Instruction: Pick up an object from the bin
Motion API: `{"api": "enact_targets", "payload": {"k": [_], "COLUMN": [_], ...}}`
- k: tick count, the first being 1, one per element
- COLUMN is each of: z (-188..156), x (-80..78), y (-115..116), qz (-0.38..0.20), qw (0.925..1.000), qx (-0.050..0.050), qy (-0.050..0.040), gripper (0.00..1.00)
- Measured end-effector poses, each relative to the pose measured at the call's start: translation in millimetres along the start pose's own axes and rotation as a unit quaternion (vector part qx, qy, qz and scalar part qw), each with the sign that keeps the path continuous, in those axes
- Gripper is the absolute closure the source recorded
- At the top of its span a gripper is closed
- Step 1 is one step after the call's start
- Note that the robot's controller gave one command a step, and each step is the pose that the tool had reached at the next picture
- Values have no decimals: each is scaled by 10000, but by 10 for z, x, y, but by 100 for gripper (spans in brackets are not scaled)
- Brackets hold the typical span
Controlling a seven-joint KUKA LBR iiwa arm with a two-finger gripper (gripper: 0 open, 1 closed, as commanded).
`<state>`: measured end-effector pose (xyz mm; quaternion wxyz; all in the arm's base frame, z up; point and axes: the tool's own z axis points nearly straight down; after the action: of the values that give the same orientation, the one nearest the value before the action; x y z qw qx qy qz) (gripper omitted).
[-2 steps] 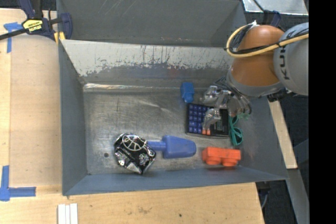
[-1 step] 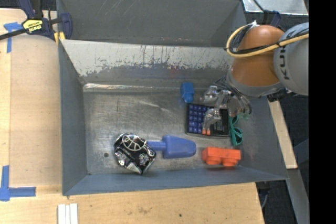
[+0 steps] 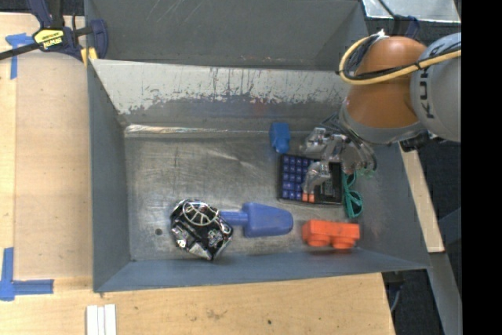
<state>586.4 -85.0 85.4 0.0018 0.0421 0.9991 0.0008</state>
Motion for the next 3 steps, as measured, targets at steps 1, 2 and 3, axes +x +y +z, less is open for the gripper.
{"api": "enact_targets", "payload": {"k": [1,2,3], "z": [-91,-212,-421], "x": [-1,14,13], "y": [-2,-4,-5], "qz": [-5,-5,-4], "qw": [10000,10000,10000], "qx": [4,5,5], "qy": [0,31,29], "gripper": [100,100,100]}}
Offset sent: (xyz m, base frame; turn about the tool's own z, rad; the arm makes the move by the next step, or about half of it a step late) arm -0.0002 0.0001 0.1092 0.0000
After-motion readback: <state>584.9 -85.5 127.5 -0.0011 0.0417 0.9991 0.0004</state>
